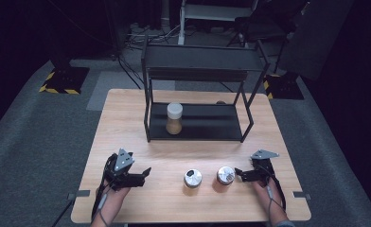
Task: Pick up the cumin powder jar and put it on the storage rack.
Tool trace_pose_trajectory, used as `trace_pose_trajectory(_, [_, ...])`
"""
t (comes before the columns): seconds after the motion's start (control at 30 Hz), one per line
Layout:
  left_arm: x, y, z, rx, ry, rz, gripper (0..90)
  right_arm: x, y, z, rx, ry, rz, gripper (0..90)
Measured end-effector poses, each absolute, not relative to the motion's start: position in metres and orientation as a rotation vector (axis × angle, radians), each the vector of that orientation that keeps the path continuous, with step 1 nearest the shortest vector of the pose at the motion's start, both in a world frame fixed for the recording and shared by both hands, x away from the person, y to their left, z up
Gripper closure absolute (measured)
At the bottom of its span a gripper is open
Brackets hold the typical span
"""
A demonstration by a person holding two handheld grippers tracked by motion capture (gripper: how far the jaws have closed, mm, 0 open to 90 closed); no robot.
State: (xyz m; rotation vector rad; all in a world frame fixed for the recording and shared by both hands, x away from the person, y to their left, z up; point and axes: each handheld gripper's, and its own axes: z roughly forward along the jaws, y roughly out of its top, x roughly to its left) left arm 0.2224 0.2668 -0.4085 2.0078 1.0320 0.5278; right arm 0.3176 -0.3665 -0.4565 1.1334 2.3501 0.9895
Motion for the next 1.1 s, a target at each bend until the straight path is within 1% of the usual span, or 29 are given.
trace_pose_trajectory(0.27, [0.219,0.280,-0.436,2.049,1.119,0.507,12.7,0.318,-0.366,-0.457,1.134,2.350,0.990,1.4])
trace_pose_trajectory(0.47, [0.223,0.286,-0.454,2.084,1.175,0.482,12.7,0.318,-0.366,-0.456,1.134,2.350,0.989,1.4])
trace_pose_trajectory(0.7, [0.225,0.287,-0.459,2.082,1.208,0.484,11.3,0.318,-0.366,-0.457,1.134,2.350,0.989,1.4])
trace_pose_trajectory(0.83, [0.226,0.285,-0.458,2.083,1.225,0.485,7.4,0.318,-0.366,-0.456,1.134,2.350,0.989,1.4])
trace_pose_trajectory(1.1, [0.226,0.285,-0.458,2.086,1.223,0.483,6.9,0.318,-0.366,-0.456,1.134,2.350,0.989,1.4])
